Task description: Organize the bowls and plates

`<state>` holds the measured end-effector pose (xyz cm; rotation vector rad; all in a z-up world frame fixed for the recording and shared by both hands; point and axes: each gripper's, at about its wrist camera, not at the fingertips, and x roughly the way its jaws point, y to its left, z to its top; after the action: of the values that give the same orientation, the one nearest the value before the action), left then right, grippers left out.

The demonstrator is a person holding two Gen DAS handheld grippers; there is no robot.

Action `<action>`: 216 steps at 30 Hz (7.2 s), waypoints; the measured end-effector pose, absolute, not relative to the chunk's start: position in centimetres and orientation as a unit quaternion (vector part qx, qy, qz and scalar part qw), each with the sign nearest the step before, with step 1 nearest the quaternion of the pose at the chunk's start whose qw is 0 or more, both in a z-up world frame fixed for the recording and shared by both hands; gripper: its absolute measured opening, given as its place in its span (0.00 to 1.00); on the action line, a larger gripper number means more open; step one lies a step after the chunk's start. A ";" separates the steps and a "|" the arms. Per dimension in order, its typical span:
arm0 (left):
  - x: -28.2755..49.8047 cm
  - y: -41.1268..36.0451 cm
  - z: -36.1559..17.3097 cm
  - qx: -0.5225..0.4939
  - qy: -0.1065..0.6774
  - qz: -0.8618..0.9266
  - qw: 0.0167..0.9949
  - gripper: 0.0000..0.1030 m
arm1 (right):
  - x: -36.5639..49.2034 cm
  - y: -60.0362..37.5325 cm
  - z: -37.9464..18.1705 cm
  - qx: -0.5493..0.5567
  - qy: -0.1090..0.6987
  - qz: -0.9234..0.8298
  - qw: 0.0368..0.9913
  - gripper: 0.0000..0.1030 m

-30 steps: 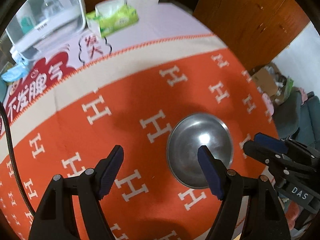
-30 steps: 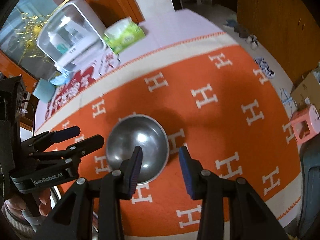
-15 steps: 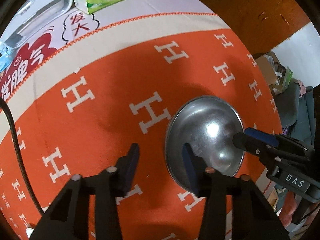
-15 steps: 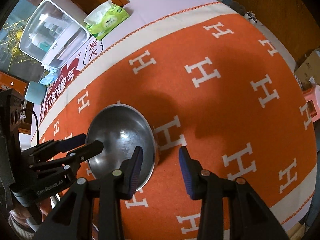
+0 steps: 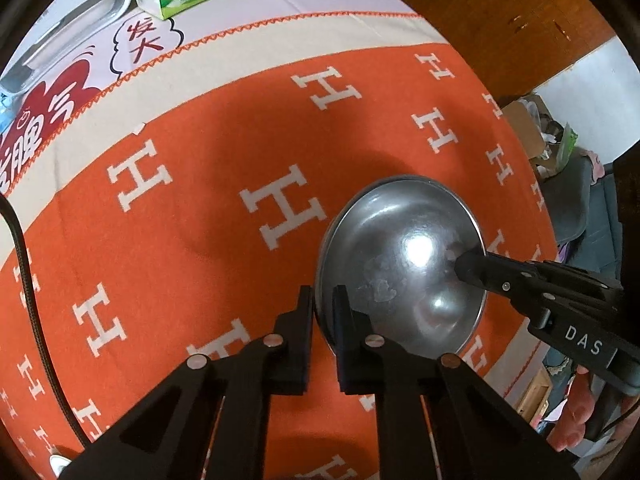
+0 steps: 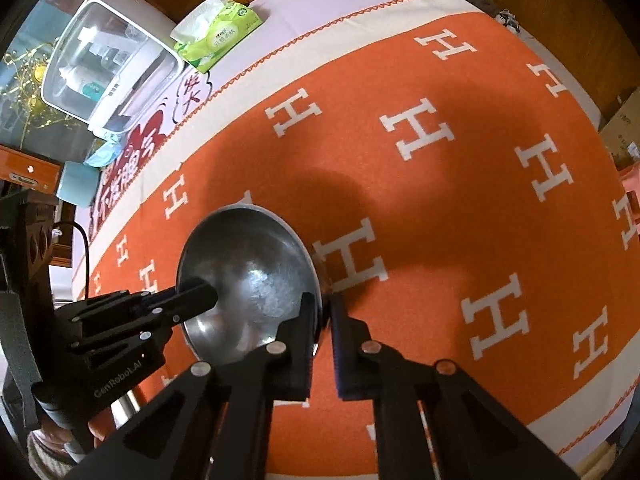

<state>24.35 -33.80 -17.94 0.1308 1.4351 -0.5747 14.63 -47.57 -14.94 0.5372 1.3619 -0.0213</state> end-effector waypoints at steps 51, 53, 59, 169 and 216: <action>2.7 -15.8 -13.9 -0.027 0.631 -0.145 0.762 0.10 | 1.8 -30.7 -10.0 0.105 0.650 0.160 0.736 0.07; 2.8 -15.9 -13.9 -0.025 0.630 -0.144 0.763 0.10 | 1.8 -30.7 -10.2 0.101 0.652 0.157 0.735 0.07; 3.2 -15.8 -13.7 -0.015 0.625 -0.139 0.768 0.10 | 1.9 -30.2 -10.6 0.085 0.653 0.152 0.737 0.11; 3.4 -13.7 -19.7 -0.133 0.654 -0.148 0.730 0.39 | 1.0 -31.5 -15.0 0.151 0.672 0.147 0.710 0.28; 2.8 11.5 -17.3 -0.102 0.660 -0.128 0.734 0.39 | 2.9 -6.5 -12.1 0.120 0.666 0.148 0.721 0.28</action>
<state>2.83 11.50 -17.27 -0.2236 1.4507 -0.2809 2.85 -6.53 -12.14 0.2651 1.4715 0.3277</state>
